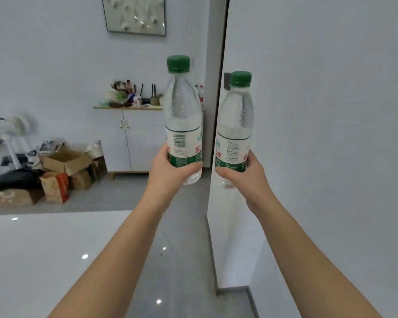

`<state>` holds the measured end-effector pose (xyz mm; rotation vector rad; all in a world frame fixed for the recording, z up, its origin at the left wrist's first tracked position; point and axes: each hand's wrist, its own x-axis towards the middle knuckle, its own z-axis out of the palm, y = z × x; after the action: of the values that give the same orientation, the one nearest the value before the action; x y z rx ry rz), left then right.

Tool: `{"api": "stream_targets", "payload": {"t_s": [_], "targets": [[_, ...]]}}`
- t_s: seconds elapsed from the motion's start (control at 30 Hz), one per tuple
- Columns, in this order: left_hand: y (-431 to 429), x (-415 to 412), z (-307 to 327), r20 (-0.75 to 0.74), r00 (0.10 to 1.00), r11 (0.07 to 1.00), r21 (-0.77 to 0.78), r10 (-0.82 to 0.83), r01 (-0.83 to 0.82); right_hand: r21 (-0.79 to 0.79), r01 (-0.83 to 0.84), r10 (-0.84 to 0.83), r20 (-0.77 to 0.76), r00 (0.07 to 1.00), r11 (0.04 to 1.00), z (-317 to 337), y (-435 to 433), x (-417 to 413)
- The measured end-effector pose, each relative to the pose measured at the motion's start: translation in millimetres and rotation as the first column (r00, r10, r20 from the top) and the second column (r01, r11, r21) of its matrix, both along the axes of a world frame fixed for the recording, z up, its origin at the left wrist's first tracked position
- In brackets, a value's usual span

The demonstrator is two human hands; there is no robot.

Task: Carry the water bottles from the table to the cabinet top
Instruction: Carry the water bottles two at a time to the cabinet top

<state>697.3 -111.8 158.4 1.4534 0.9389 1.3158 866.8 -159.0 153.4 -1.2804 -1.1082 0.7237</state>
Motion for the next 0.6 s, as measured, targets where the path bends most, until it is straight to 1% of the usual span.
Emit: {"api": "stream_targets", "payload": {"t_s": [0.17,0.3,0.6], "targets": [[12,-9,54,0.037,0.999,0.997,0.074,-0.005,0.003,0.088,-0.050,0.052,-0.026,0.998,0.995,60,12,-8],[15,-14,87,0.074,0.997,0.995,0.095,-0.027,0.019,0.144,-0.044,0.049,-0.029,0.998,0.989,93,23,-17],[24,-19,109,0.099,0.994,0.993,0.116,-0.038,0.027,0.153,-0.054,0.066,-0.075,0.995,0.987,103,39,-26]]}}
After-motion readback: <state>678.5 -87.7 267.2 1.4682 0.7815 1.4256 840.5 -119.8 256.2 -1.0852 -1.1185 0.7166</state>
